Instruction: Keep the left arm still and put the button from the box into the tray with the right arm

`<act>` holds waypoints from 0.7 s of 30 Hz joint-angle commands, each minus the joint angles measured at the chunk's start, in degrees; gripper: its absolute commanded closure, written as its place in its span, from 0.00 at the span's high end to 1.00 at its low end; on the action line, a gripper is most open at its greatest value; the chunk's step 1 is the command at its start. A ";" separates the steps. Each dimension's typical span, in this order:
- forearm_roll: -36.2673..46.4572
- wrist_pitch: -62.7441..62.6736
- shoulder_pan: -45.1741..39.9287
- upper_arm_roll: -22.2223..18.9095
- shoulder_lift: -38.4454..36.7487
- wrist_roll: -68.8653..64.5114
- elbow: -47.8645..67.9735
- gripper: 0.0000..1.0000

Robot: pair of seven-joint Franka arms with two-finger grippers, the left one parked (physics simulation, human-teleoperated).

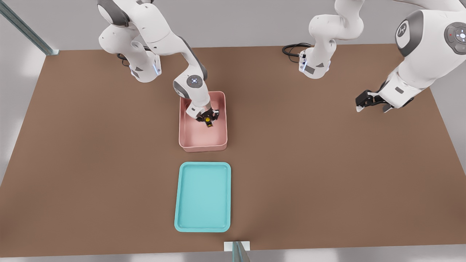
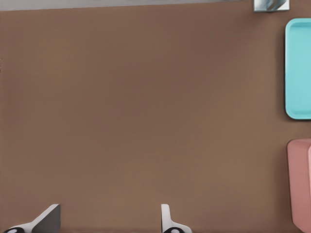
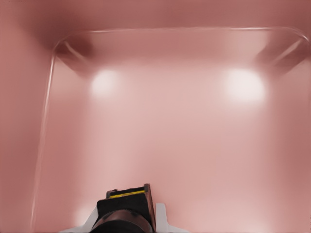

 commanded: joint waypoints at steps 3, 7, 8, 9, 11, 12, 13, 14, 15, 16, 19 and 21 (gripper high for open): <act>0.21 -1.88 -0.31 -0.25 -0.47 0.45 3.14 0.43; 1.26 -26.05 -3.30 -1.04 0.58 -3.59 24.23 0.43; 5.47 -27.81 -5.93 -1.04 2.51 -10.26 29.67 0.43; 7.06 -33.52 -8.66 -1.40 4.80 -15.28 37.06 0.44; 9.17 -37.84 -14.54 -1.40 13.32 -24.42 49.62 0.45; 10.05 -37.75 -16.04 -1.40 16.83 -27.85 53.23 0.44; 10.40 -36.96 -17.71 -1.40 21.67 -30.75 57.71 0.44; 10.40 -34.85 -20.17 -1.40 26.68 -34.62 61.76 0.44; 10.40 -33.27 -21.49 -1.22 31.60 -34.80 66.94 0.44; 10.32 -32.21 -22.11 -1.13 34.68 -36.64 70.11 0.44; 13.92 -37.21 -24.57 -1.04 37.06 -41.48 76.35 1.00; 18.40 -47.41 -25.18 -1.31 36.44 -41.04 80.83 1.00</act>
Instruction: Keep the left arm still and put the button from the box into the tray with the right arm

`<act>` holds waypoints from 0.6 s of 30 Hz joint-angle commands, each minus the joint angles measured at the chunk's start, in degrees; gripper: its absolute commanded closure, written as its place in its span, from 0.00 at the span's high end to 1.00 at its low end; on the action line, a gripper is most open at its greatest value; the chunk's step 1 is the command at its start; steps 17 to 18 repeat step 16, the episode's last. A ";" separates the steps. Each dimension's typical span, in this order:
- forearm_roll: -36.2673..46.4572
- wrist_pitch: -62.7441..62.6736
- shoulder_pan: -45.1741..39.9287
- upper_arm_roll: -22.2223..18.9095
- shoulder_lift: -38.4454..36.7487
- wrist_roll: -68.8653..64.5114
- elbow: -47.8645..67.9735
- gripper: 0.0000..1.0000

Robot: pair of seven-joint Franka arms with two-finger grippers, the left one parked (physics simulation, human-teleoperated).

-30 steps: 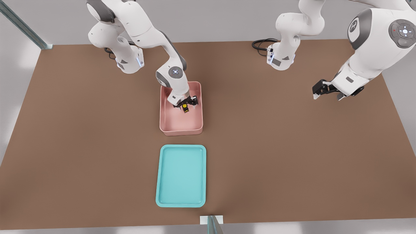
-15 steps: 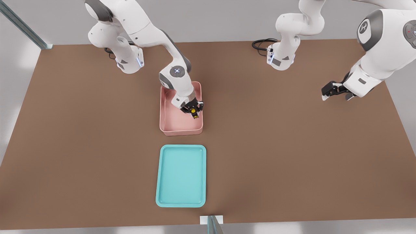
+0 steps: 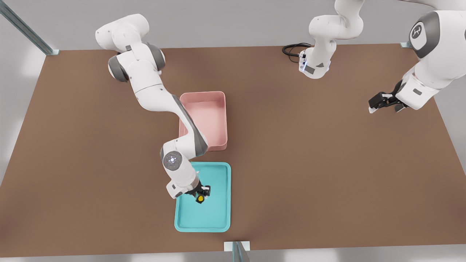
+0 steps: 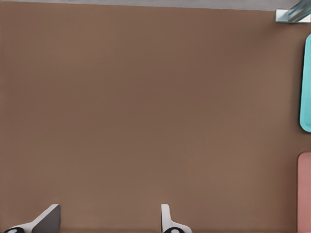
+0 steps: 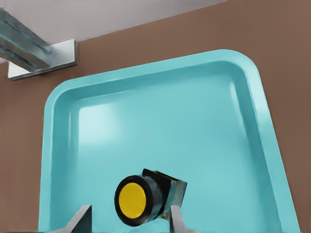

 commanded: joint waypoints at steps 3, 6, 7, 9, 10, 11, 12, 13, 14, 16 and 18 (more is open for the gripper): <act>-3.98 -31.90 -0.02 -1.89 -14.05 -22.29 3.83 1.00; -12.27 -43.25 -7.39 -0.39 -30.85 -31.78 -4.87 1.00; -12.01 -48.09 -8.11 -1.09 -32.52 -31.88 -5.31 1.00; -10.87 -48.37 -16.28 -1.18 -36.57 -33.72 -12.00 1.00; -9.81 -47.49 -20.15 -1.00 -36.57 -34.60 -11.81 1.00; -9.90 -47.48 -20.67 -1.00 -36.57 -34.77 -11.82 1.00; -10.43 -48.19 -20.76 -1.09 -36.74 -34.95 -11.82 1.00; -10.25 -48.36 -20.85 -1.09 -36.83 -37.23 -11.82 1.00; -10.16 -48.36 -20.76 -1.09 -36.83 -36.97 -11.82 1.00; -10.25 -48.36 -20.76 -1.09 -36.65 -36.97 -11.82 1.00; -10.25 -48.36 -20.76 -1.09 -36.65 -36.97 -11.82 1.00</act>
